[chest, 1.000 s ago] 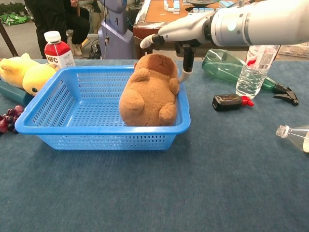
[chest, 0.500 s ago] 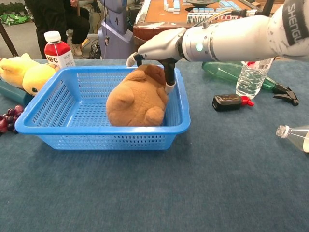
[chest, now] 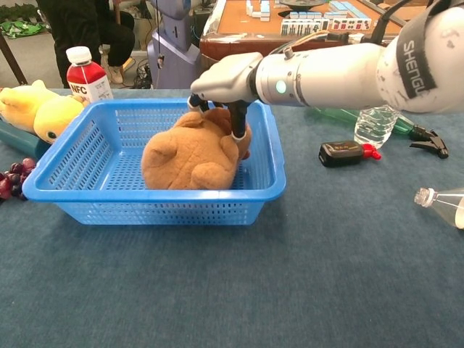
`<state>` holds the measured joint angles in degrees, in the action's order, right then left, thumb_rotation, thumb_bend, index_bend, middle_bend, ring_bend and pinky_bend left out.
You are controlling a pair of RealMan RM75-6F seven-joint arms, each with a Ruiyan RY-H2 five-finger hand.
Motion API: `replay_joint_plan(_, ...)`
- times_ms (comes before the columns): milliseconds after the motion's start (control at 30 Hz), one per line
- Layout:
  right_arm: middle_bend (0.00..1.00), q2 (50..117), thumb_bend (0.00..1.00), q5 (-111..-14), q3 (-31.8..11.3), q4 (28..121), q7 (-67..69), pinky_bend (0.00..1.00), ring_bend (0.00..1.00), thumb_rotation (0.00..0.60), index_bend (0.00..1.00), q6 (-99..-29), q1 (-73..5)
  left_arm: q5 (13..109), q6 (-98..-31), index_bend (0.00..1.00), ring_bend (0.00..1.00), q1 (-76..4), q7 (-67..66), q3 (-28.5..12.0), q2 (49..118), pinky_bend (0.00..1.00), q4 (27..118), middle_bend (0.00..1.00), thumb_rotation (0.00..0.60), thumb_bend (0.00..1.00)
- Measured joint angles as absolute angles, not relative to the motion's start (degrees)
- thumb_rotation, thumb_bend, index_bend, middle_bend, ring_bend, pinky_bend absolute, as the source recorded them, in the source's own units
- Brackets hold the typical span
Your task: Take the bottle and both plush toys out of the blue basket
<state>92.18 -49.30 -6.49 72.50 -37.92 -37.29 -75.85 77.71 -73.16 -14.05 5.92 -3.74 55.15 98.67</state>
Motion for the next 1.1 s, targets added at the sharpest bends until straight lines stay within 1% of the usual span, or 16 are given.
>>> replay_joint_plan(67, 0.37, 92.74, 0.31, -49.42, -6.31, 71.98, -38.08, 0.53, 0.34, 0.6, 0.42, -37.12, -76.13, 78.04, -73.22, 0.0, 0.0, -13.95, 6.41, -3.77, 55.1, 0.15, 98.51, 0.0, 0.6, 0.26)
replay_joint_plan(133, 0.41, 93.47, 0.34, -49.86, -6.07, 71.37, -38.27, 0.58, 0.38, 0.6, 0.47, -37.03, -76.41, 78.24, -73.27, 0.0, 0.0, -13.84, 6.64, -3.76, 55.02, 0.15, 98.36, 0.0, 0.6, 0.26)
replay_joint_plan(233, 0.53, 94.25, 0.44, -51.43, -5.96, 70.76, -38.14, 0.68, 0.5, 0.6, 0.59, -37.66, -76.45, 78.29, -73.35, 0.0, 0.0, -13.65, 7.12, -3.77, 54.91, 0.15, 98.21, 0.0, 0.6, 0.26)
replay_joint_plan(300, 0.58, 94.65, 0.49, -53.15, -6.03, 70.41, -37.53, 0.73, 0.56, 0.6, 0.64, -38.45, -76.27, 78.31, -73.41, 0.0, 0.0, -13.51, 7.51, -3.79, 54.82, 0.15, 98.1, 0.0, 0.6, 0.26)
replay_joint_plan(400, 0.62, 94.96, 0.54, -56.18, -6.35, 70.02, -35.67, 0.78, 0.62, 0.6, 0.7, -39.91, -75.73, 78.44, -73.59, 0.0, 0.0, -13.31, 8.14, -3.86, 54.72, 0.15, 97.93, 0.0, 0.6, 0.26)
replay_joint_plan(467, 0.64, 95.0, 0.56, -58.29, -6.6, 69.83, -34.26, 0.8, 0.64, 0.6, 0.72, -40.97, -75.3, 78.58, -73.73, 0.0, 0.0, -13.18, 8.52, -3.91, 54.65, 0.15, 97.86, 0.0, 0.6, 0.26)
replay_joint_plan(633, 0.66, 94.18, 0.58, -63.71, -7.66, 69.9, -30.04, 0.81, 0.66, 0.6, 0.75, -44.32, -73.84, 78.75, -74.0, 0.0, 0.0, -12.98, 8.92, -4.08, 54.51, 0.15, 97.88, 0.0, 0.6, 0.26)
replay_joint_plan(767, 0.66, 92.12, 0.59, -66.72, -8.73, 71.57, -28.11, 0.81, 0.67, 0.6, 0.76, -47.08, -72.71, 78.78, -74.2, 0.0, 0.0, -12.9, 9.06, -4.32, 54.44, 0.15, 98.01, 0.0, 0.6, 0.26)
replay_joint_plan(967, 0.66, 87.25, 0.6, -69.75, -9.9, 76.78, -27.62, 0.81, 0.67, 0.6, 0.76, -50.87, -70.82, 78.79, -74.56, 0.0, 0.0, -12.87, 9.0, -4.73, 54.49, 0.15, 98.31, 0.0, 0.6, 0.26)
replay_joint_plan(1100, 0.66, 81.88, 0.6, -71.65, -10.45, 82.74, -27.62, 0.81, 0.67, 0.6, 0.76, -53.77, -68.78, 78.91, -74.69, 0.0, 0.0, -12.94, 8.83, -4.94, 54.41, 0.15, 98.61, 0.0, 0.6, 0.26)
